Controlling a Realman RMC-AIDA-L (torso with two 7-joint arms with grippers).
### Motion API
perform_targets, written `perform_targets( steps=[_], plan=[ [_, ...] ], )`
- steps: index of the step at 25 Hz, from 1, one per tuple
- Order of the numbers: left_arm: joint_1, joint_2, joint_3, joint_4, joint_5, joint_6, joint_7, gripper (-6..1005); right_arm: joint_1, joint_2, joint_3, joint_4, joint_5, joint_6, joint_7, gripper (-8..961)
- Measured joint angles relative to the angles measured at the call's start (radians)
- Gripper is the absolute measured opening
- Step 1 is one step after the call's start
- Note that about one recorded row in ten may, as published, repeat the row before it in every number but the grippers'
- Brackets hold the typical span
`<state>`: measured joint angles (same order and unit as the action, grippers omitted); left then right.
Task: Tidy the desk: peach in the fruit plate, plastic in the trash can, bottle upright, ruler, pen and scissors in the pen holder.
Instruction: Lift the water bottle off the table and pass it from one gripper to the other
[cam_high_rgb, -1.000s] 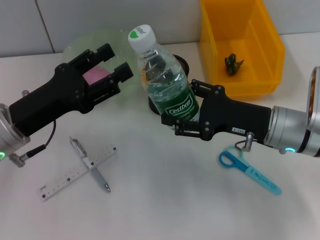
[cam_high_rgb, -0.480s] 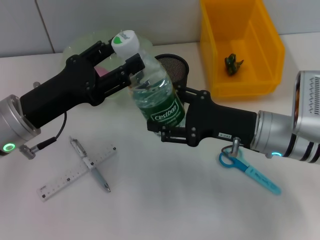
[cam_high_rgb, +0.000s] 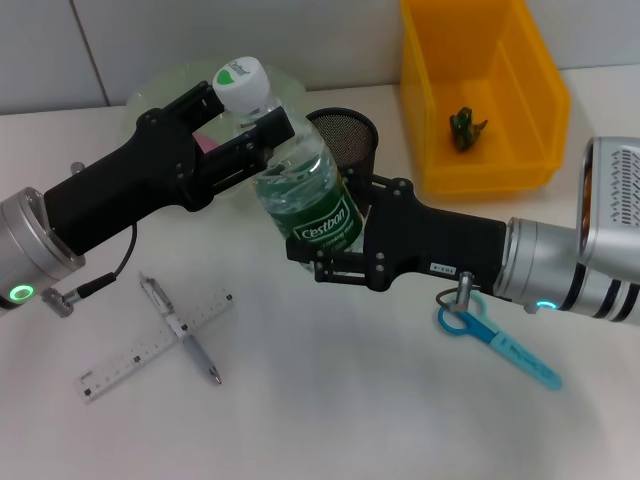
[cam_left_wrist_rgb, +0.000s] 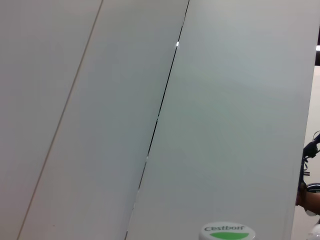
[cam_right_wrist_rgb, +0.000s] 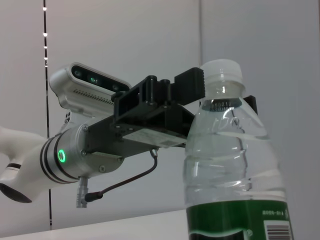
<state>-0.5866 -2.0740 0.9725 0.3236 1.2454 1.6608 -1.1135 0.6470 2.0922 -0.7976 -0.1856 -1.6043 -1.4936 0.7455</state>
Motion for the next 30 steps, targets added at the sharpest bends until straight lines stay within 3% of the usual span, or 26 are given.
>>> perform_targets(
  steps=[30],
  plan=[
    [-0.007,0.003,0.000,0.002,0.000,0.011,-0.017,695,0.003,0.000,0.000,0.009,0.000,-0.001,-0.040,771]
  ],
)
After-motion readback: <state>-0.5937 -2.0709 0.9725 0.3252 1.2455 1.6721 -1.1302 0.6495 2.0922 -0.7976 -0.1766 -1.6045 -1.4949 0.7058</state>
